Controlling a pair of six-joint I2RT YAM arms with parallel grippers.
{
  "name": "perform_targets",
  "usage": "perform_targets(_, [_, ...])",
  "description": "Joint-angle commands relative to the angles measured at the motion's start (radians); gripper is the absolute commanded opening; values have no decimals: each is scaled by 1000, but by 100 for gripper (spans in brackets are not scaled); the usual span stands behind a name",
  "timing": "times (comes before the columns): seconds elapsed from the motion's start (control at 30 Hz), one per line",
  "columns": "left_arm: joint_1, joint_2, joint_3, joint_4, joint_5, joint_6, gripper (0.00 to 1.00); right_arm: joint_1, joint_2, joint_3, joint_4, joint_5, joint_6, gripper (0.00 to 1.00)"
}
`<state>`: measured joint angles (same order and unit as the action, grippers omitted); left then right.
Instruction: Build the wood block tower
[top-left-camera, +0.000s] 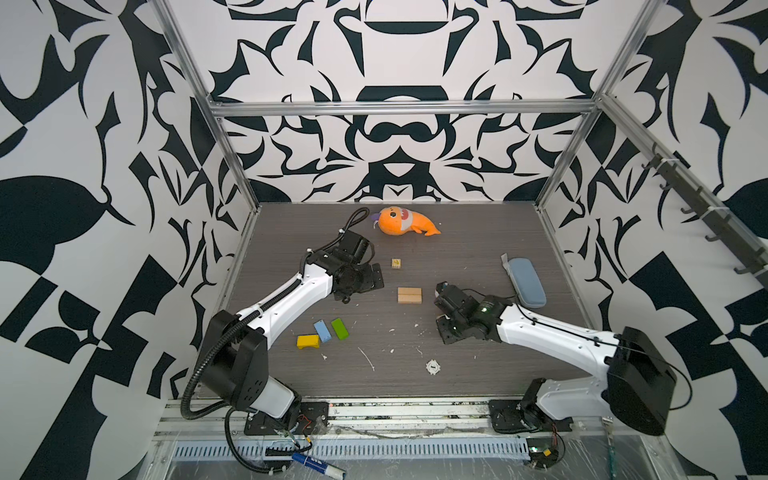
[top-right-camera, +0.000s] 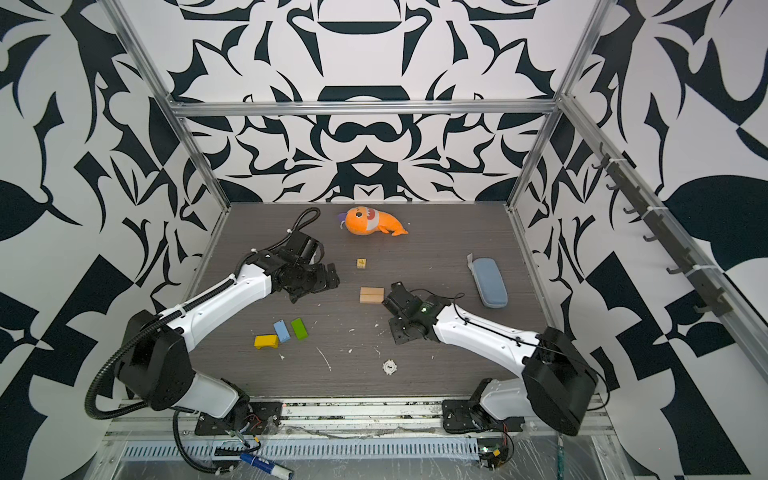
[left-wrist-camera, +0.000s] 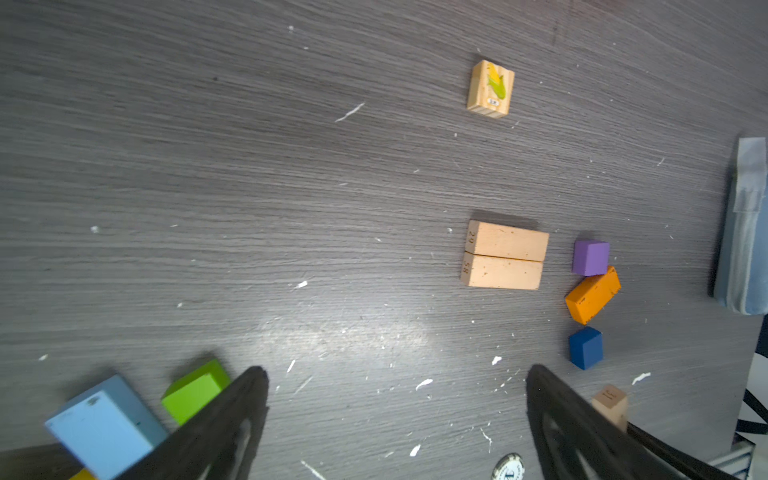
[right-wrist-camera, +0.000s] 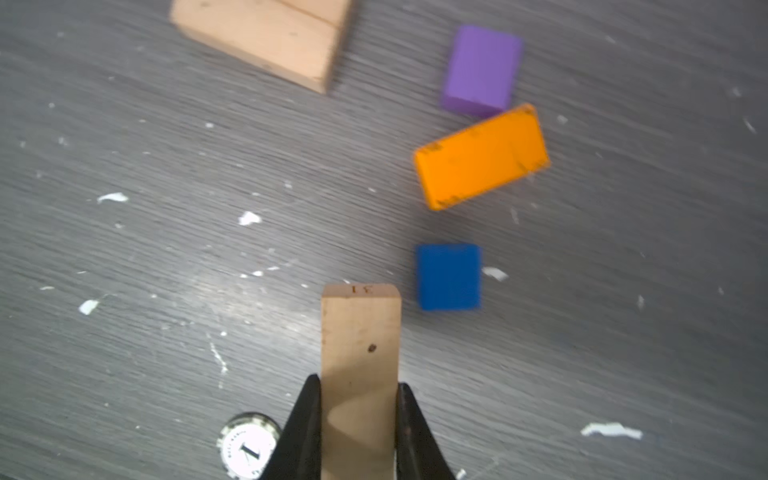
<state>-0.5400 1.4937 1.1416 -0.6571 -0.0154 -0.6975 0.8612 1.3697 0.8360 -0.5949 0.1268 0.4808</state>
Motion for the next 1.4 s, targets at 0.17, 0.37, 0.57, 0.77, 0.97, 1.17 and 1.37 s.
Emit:
perform_targets(0.17, [103,-101,-57,-114,18,29,100,132,241,213,13,36,-146,24])
perform_targets(0.37, [159,-160,-101,-144,15,44,100,184,405,333,9,51,-198,23])
perform_targets(0.57, [174,-170,-112,-153,20,61,99,206,494,387,-13,92,-210,24])
perform_targets(0.77, [177,-170,-121,-153,30,69,100,208,498,379,-10,86,-205,30])
perform_targets(0.97, [178,-154,-115,-148,54,73,100,209,473,357,-5,91,-189,50])
perform_targets(1.17, [177,-136,-111,-131,94,75,100,210,427,319,-7,85,-169,58])
perform_targets(1.37, [156,-150,-121,-68,141,80,99,209,344,224,-1,133,-129,65])
